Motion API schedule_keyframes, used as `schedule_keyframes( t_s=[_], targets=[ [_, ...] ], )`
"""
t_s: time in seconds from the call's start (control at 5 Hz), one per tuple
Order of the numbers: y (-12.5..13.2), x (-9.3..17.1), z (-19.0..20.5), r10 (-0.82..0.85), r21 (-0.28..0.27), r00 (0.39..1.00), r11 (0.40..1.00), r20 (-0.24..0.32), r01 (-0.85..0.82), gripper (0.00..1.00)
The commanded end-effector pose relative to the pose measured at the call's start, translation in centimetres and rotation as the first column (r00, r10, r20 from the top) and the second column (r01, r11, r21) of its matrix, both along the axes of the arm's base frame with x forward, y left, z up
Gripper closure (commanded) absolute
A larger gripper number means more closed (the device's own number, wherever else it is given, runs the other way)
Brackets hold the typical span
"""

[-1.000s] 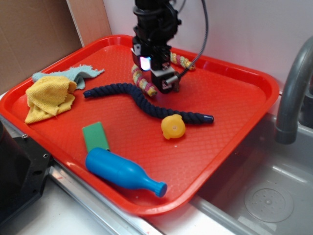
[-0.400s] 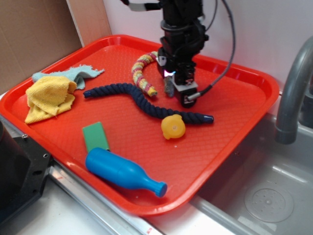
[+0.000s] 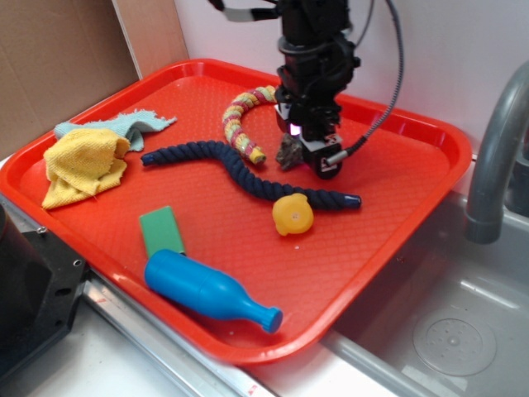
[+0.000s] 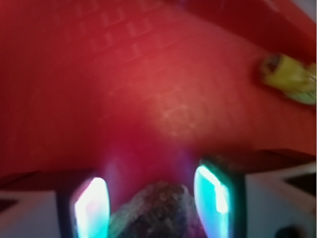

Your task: Grab the rock.

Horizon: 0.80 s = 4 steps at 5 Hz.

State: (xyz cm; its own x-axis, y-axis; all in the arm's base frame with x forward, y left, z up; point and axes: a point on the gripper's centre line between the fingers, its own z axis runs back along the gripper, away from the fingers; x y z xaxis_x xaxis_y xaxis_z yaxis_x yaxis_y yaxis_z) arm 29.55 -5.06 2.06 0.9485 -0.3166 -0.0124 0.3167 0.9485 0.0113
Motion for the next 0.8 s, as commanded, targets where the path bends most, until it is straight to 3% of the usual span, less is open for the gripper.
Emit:
schedule_keyframes(
  t_s=[0.0,0.4,0.6],
  targets=[
    [2.2,-3.3,7.0,0.154,0.011,0.987,0.988,0.035,-0.155,1.0],
    [2.6,-10.5,15.1,0.432,-0.038,0.901,0.902,0.036,-0.431,1.0],
    [2.8,-10.0,13.7,0.333,-0.039,0.941,0.943,0.052,-0.331,0.0]
  ],
)
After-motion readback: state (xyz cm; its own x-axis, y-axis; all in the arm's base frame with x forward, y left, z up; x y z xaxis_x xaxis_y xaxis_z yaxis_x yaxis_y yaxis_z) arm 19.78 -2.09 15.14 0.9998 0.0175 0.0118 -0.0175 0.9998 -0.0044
